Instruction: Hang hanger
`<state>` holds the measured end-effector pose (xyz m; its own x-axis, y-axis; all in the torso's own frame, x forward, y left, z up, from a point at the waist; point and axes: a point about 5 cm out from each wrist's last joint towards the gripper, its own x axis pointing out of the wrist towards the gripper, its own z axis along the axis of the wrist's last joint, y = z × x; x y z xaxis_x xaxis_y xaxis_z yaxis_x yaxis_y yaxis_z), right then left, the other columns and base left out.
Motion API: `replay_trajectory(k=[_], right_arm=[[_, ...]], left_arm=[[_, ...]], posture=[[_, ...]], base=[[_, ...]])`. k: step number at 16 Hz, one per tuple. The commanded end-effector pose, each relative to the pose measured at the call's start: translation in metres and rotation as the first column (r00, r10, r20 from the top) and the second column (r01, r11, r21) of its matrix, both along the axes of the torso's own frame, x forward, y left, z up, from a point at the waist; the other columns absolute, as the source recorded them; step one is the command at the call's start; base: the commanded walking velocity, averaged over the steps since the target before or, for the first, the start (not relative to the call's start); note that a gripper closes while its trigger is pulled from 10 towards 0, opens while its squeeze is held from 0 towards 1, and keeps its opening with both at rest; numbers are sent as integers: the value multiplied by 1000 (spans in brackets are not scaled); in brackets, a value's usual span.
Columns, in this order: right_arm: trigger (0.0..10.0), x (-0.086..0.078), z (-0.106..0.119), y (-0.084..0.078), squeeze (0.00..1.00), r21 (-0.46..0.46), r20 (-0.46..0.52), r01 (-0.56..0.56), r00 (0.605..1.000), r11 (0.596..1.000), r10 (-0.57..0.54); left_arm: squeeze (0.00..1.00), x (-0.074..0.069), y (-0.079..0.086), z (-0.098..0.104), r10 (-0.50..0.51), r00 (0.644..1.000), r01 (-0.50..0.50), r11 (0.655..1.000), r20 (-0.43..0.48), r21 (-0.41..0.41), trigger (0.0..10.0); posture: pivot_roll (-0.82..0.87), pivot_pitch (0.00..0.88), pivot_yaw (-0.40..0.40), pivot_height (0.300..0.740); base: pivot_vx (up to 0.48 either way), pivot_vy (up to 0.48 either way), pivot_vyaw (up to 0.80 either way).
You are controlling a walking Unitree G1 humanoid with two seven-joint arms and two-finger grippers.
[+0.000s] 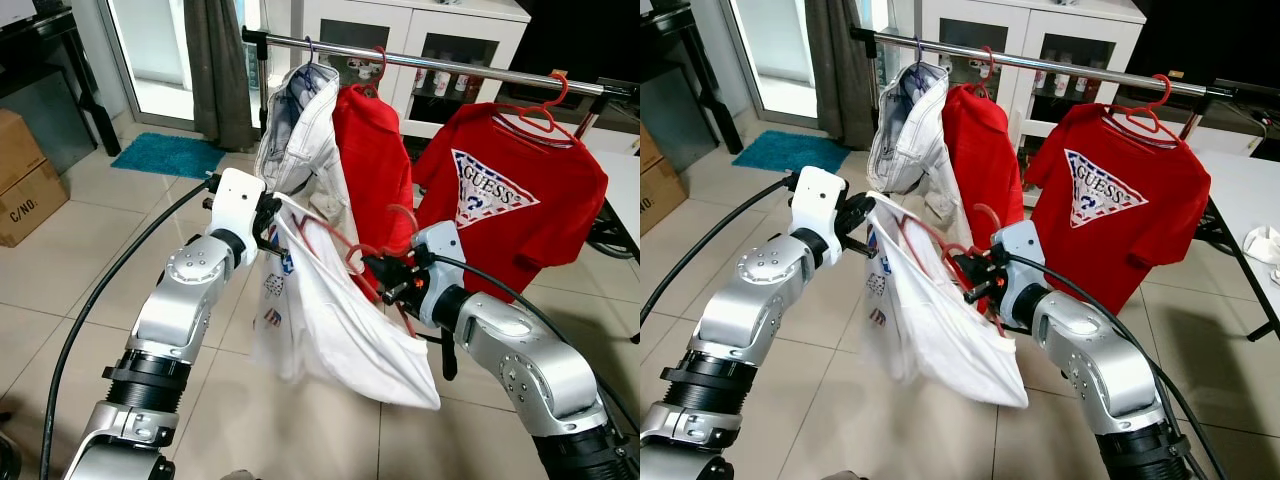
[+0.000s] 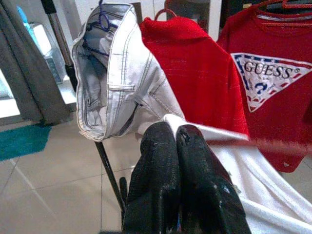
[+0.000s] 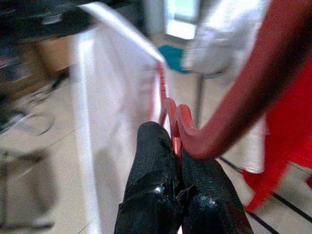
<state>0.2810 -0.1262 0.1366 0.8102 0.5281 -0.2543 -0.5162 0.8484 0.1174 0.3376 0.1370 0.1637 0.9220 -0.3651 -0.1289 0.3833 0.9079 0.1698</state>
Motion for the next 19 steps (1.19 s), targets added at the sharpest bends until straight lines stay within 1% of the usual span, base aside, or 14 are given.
replay_trajectory(k=[1,2,4,5,6,7,8,9,10,12,14,16,17,19], right_arm=[[10000,10,-3,-24,0,-81,1,184,983,980,-185],[10000,12,-4,-30,0,-124,11,231,973,965,-232],[10000,15,-4,-36,0,-145,30,299,954,943,-298],[10000,20,7,-40,0,-70,83,370,928,926,-364],[10000,26,33,-37,0,143,154,391,899,909,-411],[10000,26,37,-36,0,174,161,389,895,905,-416],[10000,28,46,-33,0,217,188,373,891,902,-414],[10000,29,50,-30,0,235,198,358,892,903,-406],[10000,29,49,-30,0,221,195,366,891,904,-409],[10000,29,38,-30,0,116,175,387,899,915,-403],[10000,26,11,-32,0,-23,87,390,918,921,-387],[10000,23,3,-33,0,-60,62,386,922,920,-383],[10000,21,-6,-40,0,-103,44,410,912,906,-408],[10000,20,-10,-44,0,-126,33,419,908,899,-418]], left_arm=[[0,-2,-3,12,-23,998,22,1000,59,15,0],[0,-5,-4,12,-29,998,28,1000,61,12,0],[0,-8,-9,14,-61,996,62,998,64,-6,0],[0,-12,-14,10,-110,993,110,994,49,-10,0],[0,-20,-23,-7,-191,981,192,981,-28,28,0],[0,-22,-25,-11,-202,978,203,979,-45,33,0],[0,-26,-30,-23,-220,971,225,973,-89,48,0],[0,-29,-35,-32,-239,963,249,967,-126,63,0],[0,-30,-36,-35,-242,960,253,965,-143,68,0],[0,-33,-38,-38,-249,956,262,962,-156,72,0],[0,-25,-34,-21,-216,974,219,975,-74,33,0],[0,-20,-29,-9,-184,982,185,983,-28,6,0],[0,-9,-20,11,-105,993,107,994,55,-31,0],[0,1,-6,28,15,991,-10,999,133,-37,0]], posture=[[-121,0,-52,740],[-120,0,-53,740],[-117,0,-55,740],[-116,0,-56,740],[-117,0,-55,740],[-117,0,-55,740],[-119,0,-54,740],[-120,0,-54,740],[-120,0,-54,740],[-120,0,-54,740],[-116,0,-56,740],[-117,0,-54,740],[-119,0,-50,740],[-121,0,-47,740]], base=[[0,0,0],[0,0,0],[0,0,0],[0,0,0],[0,0,0],[0,0,0],[0,0,0],[0,0,0],[0,0,0],[0,0,0],[0,0,0],[0,0,0],[0,0,0],[0,0,0]])
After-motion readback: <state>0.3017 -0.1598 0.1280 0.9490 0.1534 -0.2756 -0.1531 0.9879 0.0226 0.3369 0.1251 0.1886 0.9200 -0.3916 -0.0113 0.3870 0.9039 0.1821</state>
